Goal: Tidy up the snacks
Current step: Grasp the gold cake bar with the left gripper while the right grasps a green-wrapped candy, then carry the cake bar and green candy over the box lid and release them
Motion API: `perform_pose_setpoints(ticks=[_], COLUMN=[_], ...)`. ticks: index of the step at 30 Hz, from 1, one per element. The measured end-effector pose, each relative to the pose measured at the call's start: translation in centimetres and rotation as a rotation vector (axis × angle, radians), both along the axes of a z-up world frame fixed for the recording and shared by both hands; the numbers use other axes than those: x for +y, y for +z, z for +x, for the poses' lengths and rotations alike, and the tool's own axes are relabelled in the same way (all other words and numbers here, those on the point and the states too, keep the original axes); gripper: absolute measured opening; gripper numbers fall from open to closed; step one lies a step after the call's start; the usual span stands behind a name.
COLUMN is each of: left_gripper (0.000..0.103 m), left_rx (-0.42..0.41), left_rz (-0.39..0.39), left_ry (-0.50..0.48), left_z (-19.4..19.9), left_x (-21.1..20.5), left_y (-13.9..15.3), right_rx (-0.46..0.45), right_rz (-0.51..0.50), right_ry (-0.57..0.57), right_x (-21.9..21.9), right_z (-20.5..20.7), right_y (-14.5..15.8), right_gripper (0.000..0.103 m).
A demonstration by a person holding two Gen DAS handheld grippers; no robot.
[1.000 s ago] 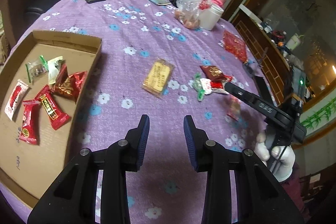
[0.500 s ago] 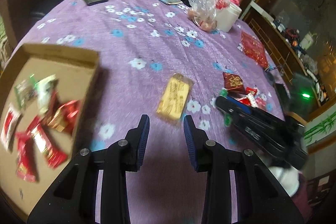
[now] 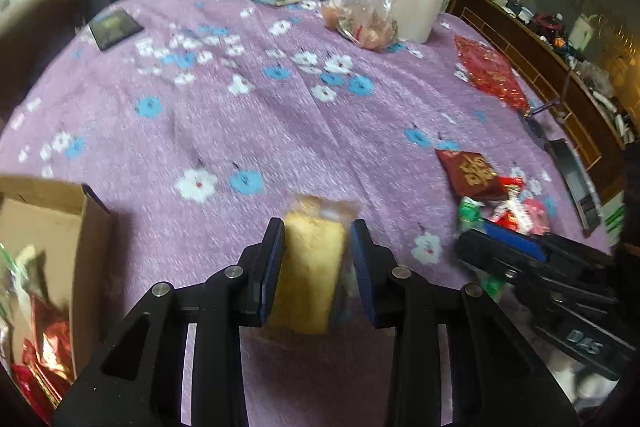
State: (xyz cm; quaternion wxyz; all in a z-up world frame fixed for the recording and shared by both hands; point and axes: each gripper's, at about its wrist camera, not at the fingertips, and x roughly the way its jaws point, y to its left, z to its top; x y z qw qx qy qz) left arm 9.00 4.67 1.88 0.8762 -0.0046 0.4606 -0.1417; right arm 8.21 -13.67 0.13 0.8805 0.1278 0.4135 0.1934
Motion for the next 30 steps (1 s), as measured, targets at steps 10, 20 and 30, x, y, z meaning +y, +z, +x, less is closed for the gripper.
perform_pose_setpoints(ticks=[10, 20, 30], left_gripper=[0.037, 0.033, 0.033], left_rx=[-0.032, -0.056, -0.124], left_rz=[0.133, -0.029, -0.072], left_ry=[-0.047, -0.002, 0.27], left_z=[-1.3, -6.3, -15.5], left_x=[-2.2, 0.1, 13.6], left_y=[-1.5, 2.5, 6.4], right_rx=[0.012, -0.026, -0.058], right_rz=[0.012, 0.074, 0.103], right_ry=[-0.001, 0.016, 0.011], right_x=[0.0, -0.2, 0.5], right_z=[0.0, -0.6, -1.7], right_y=[-0.1, 0.5, 1.1], right_gripper=[0.022, 0.022, 0.022])
